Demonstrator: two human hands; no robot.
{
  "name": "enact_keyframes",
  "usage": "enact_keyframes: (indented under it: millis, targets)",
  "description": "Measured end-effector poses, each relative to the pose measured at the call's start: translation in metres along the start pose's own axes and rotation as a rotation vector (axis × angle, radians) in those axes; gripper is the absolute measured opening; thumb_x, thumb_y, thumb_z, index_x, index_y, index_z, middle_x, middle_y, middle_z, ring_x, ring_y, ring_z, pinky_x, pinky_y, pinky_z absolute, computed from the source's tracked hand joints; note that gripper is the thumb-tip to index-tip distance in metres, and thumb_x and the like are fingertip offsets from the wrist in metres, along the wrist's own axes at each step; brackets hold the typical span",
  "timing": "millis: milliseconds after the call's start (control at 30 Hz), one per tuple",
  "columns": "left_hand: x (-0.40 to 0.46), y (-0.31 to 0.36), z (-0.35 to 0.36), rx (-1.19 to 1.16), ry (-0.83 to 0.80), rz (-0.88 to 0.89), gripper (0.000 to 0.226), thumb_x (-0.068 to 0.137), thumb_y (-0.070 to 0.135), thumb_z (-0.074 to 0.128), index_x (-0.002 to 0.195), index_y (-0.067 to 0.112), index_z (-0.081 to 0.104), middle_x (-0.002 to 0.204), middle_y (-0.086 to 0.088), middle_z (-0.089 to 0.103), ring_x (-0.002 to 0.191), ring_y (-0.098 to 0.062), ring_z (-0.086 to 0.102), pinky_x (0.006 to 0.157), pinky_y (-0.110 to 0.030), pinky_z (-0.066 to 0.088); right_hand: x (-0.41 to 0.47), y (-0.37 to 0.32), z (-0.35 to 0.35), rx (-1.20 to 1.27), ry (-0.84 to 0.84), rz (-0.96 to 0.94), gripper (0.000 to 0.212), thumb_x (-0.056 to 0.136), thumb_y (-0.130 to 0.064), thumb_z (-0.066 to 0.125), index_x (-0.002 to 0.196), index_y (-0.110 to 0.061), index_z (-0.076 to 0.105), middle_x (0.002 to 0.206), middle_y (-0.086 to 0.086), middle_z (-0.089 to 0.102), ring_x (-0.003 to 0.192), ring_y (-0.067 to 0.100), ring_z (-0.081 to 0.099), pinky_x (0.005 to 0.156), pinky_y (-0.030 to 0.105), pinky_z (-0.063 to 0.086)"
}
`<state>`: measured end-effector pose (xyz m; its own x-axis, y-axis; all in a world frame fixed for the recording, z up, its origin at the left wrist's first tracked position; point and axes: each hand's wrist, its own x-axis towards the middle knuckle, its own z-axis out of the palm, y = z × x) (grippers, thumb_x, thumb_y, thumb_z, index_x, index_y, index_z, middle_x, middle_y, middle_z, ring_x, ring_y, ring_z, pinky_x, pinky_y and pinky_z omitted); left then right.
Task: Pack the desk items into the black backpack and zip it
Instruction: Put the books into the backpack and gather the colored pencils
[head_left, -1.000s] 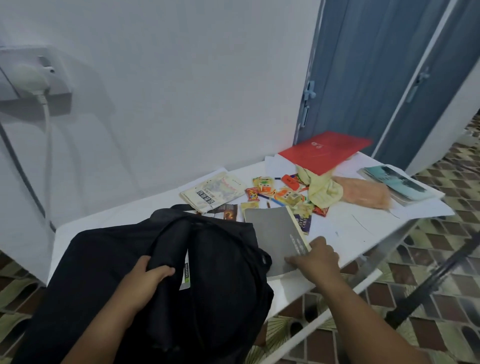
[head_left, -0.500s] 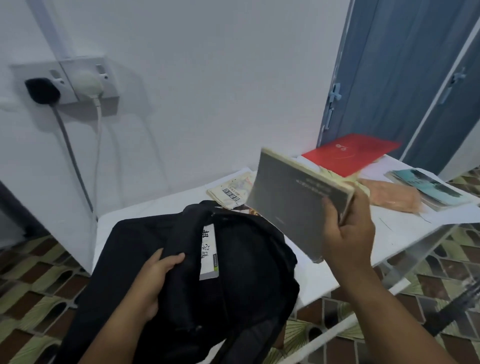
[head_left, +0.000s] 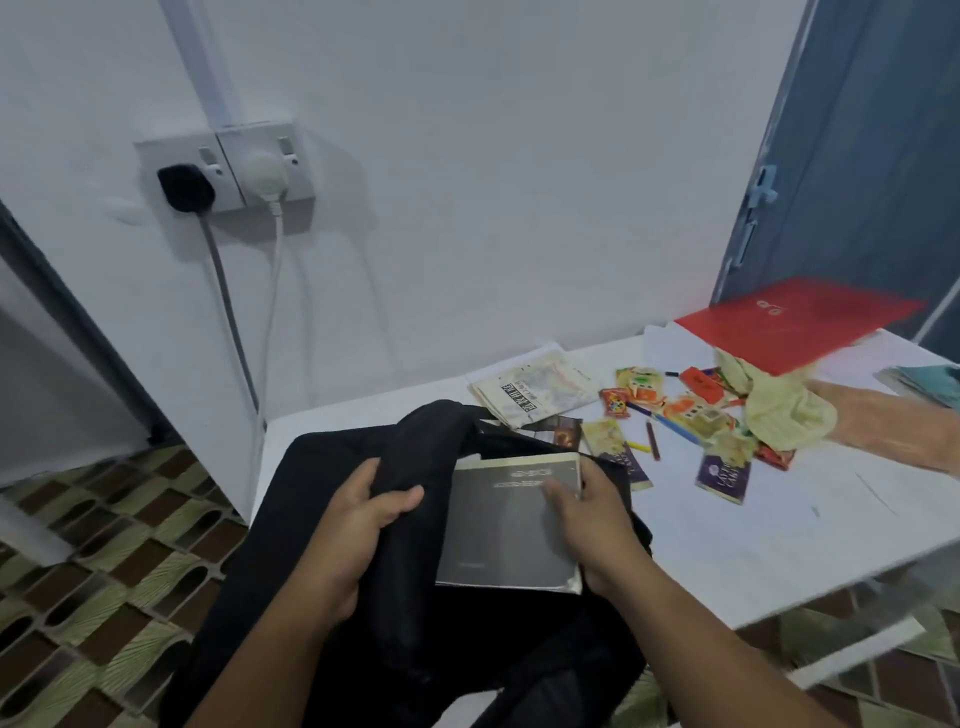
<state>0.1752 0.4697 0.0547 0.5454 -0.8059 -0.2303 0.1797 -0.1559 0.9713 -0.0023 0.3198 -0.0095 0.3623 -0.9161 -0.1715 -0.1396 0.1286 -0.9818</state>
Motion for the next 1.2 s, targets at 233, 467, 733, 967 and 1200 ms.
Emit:
enact_keyframes:
  millis: [233, 467, 733, 967, 1200]
  targets:
    - [0.011, 0.002, 0.002, 0.040, 0.000, 0.019, 0.032, 0.084, 0.007, 0.070, 0.115, 0.005, 0.064, 0.109, -0.020, 0.072, 0.093, -0.030, 0.072, 0.070, -0.031, 0.056, 0.050, -0.009, 0.066, -0.310, -0.441, 0.044, 0.056, 0.093, -0.037, 0.062, 0.139, -0.020, 0.034, 0.137, 0.006, 0.055, 0.119, 0.020, 0.057, 0.108, 0.039, 0.043]
    - [0.017, -0.007, 0.008, 0.039, 0.099, -0.084, 0.024, 0.082, 0.007, 0.071, 0.104, 0.016, 0.071, 0.102, -0.017, 0.076, 0.090, -0.031, 0.075, 0.078, -0.039, 0.054, 0.079, -0.011, 0.063, -0.556, -0.387, -0.117, 0.048, 0.077, -0.021, 0.080, 0.117, -0.016, 0.054, 0.097, 0.004, 0.067, 0.091, 0.021, 0.066, 0.080, 0.030, 0.053]
    - [0.033, -0.032, 0.019, 0.086, 0.266, -0.254, 0.027, 0.072, 0.006, 0.075, 0.098, 0.011, 0.072, 0.096, -0.019, 0.076, 0.085, -0.035, 0.073, 0.078, -0.040, 0.053, 0.121, -0.040, -0.003, -0.065, -0.401, 0.033, 0.033, 0.094, -0.004, 0.063, 0.126, -0.005, 0.060, 0.099, 0.016, 0.072, 0.072, 0.033, 0.074, 0.076, 0.043, 0.063]
    - [0.057, -0.009, 0.049, 0.797, 0.126, -0.256, 0.039, 0.068, 0.047, 0.077, 0.099, 0.029, 0.061, 0.095, 0.005, 0.071, 0.086, -0.012, 0.067, 0.081, -0.034, 0.053, 0.172, -0.038, -0.078, -0.049, -0.080, 0.032, 0.016, 0.093, -0.001, 0.061, 0.103, -0.010, 0.067, 0.095, 0.015, 0.071, 0.064, 0.029, 0.072, 0.066, 0.038, 0.061]
    - [0.091, -0.010, 0.083, 0.931, 0.073, -0.321, 0.038, 0.065, 0.043, 0.074, 0.099, 0.033, 0.061, 0.094, 0.006, 0.070, 0.084, -0.014, 0.067, 0.084, -0.038, 0.056, 0.233, -0.027, -0.087, -0.528, -0.077, -0.055, 0.046, 0.095, -0.016, 0.058, 0.139, -0.012, 0.049, 0.130, 0.007, 0.057, 0.108, 0.021, 0.056, 0.086, 0.030, 0.044]
